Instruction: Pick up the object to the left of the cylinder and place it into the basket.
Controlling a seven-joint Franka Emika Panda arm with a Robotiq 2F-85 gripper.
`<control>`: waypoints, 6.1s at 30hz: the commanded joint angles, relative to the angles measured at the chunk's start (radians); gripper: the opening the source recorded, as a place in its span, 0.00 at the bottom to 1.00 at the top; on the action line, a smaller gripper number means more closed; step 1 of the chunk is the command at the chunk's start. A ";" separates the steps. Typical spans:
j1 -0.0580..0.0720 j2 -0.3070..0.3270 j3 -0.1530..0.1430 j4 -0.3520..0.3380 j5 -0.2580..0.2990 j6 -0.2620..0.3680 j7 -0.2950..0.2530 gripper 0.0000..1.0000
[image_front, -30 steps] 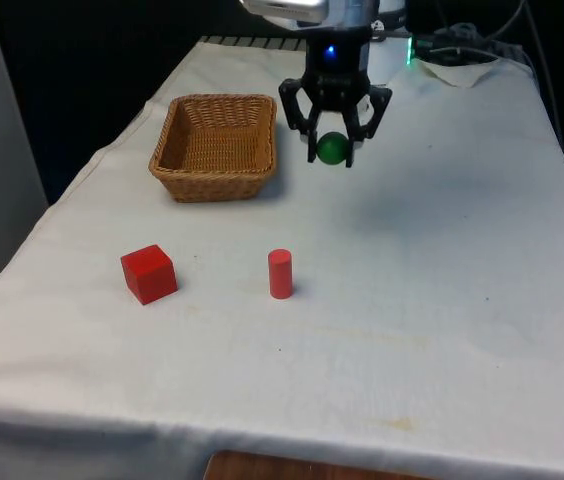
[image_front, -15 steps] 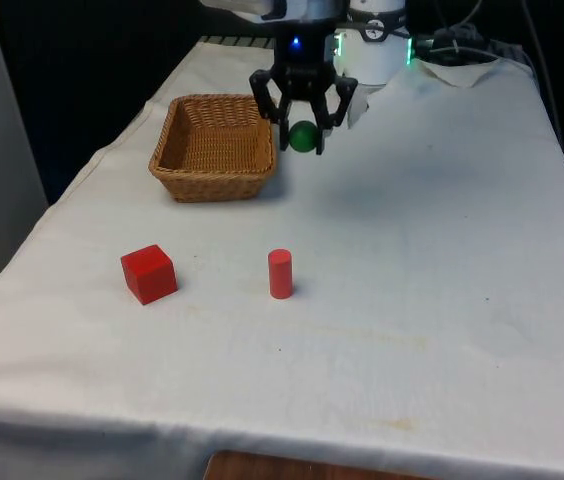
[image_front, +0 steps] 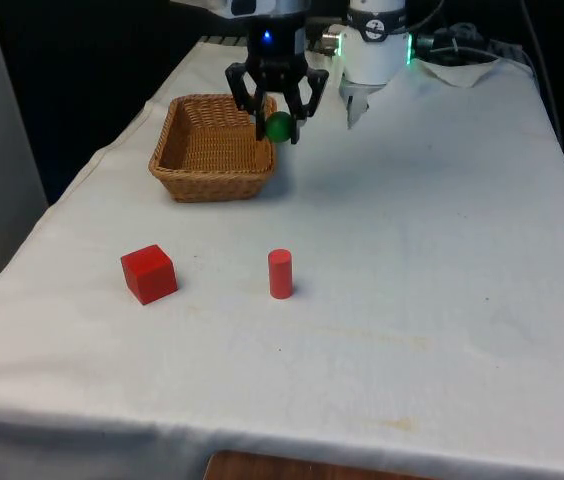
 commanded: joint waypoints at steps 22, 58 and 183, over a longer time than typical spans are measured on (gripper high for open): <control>-0.021 -0.032 -0.126 -0.090 0.001 0.023 -0.165 0.00; -0.029 -0.008 -0.210 -0.149 0.031 0.051 -0.289 0.00; 0.061 0.031 -0.141 -0.043 0.293 0.083 -0.347 1.00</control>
